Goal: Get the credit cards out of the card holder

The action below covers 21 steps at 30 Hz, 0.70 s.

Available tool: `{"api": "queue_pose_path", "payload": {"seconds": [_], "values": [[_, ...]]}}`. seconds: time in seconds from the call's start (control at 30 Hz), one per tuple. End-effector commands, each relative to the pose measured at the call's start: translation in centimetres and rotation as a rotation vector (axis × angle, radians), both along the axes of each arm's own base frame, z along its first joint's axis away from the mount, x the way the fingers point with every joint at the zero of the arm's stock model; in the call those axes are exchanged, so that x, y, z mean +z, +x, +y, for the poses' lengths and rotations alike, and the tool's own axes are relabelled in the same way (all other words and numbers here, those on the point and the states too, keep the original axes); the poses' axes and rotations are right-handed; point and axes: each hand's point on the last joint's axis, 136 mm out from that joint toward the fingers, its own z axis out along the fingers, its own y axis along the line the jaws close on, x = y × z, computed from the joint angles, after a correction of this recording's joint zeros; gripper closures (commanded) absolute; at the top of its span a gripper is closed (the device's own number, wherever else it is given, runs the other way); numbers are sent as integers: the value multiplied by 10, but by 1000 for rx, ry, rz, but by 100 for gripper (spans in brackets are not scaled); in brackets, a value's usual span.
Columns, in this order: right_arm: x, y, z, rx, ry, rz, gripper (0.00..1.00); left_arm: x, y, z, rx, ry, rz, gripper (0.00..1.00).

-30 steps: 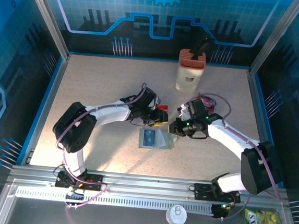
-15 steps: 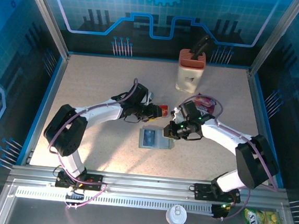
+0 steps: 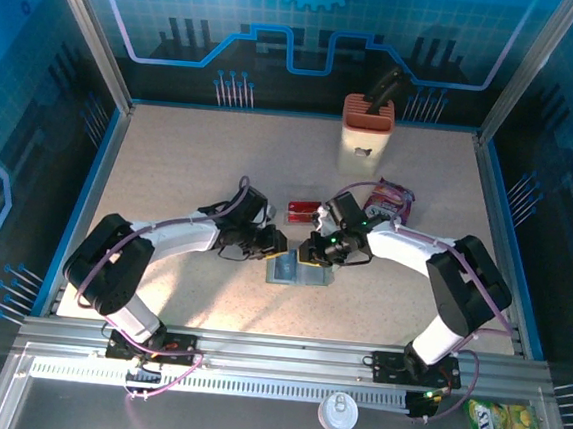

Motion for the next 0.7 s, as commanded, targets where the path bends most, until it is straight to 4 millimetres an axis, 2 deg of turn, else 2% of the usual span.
{"api": "queue_pose_path", "payload": {"seconds": [0.0,0.17,0.67], "values": [[4,3,14,17,32,3,81,0,-3,7,23,1,-6,80],[1,4,18,23,32,9,78,-12,-11,10,23,6,23,90],[-9,2,29,47,33,37,75,-45,-29,25,33,82,96,92]]}}
